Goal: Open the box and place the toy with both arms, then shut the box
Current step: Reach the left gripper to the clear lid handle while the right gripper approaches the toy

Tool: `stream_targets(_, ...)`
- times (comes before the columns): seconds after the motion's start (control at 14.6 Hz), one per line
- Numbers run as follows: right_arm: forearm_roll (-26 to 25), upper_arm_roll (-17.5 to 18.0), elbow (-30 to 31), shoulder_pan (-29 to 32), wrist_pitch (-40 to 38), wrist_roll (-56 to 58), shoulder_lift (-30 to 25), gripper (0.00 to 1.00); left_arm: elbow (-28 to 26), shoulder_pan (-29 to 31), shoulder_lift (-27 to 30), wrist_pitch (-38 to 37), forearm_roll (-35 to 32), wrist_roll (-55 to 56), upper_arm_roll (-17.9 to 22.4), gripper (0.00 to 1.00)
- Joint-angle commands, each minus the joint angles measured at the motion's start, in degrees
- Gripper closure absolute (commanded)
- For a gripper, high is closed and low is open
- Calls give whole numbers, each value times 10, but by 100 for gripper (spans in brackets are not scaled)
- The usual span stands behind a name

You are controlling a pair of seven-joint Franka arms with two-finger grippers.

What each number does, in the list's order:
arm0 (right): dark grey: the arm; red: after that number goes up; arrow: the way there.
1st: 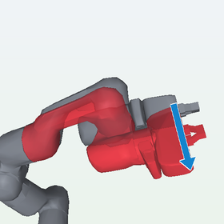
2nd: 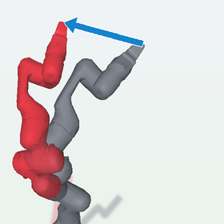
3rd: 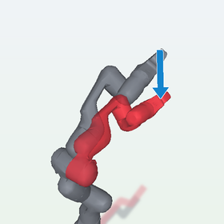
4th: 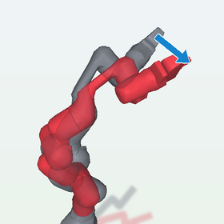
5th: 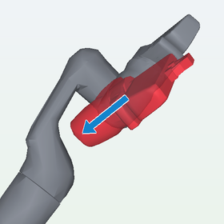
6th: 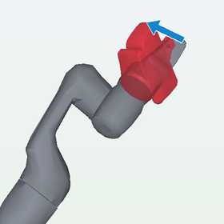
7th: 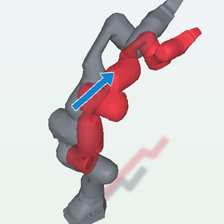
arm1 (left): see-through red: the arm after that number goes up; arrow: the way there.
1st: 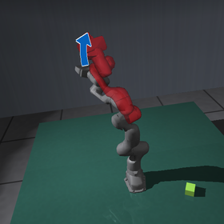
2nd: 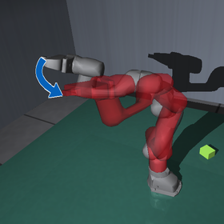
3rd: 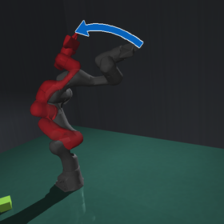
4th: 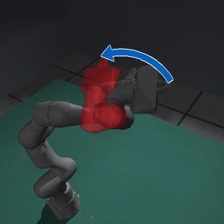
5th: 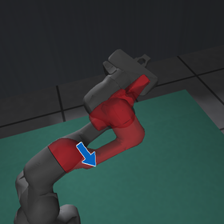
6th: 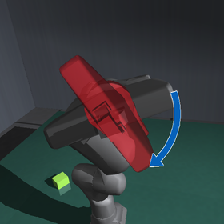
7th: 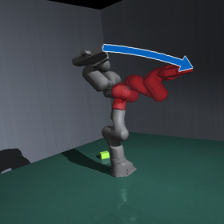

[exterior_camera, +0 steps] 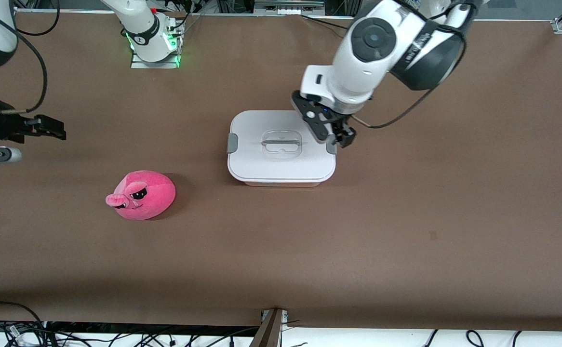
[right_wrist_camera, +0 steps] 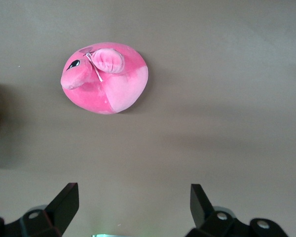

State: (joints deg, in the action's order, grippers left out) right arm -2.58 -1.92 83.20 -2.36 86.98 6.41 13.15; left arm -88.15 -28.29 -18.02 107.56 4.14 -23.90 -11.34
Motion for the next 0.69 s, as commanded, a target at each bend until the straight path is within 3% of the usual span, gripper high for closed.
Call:
stream_targets(0.0,-2,1,-9,-20,1,-7,33,0,21,-36,-33,44,4,-60,3,0)
stream_targets(0.27,-2,1,-9,-22,2,-5,71,0,22,-66,-97,128,-42,-84,3,0)
stream_targets(0.62,11,1,0,-21,63,80,131,0,20,-83,-109,132,-65,-116,3,0)
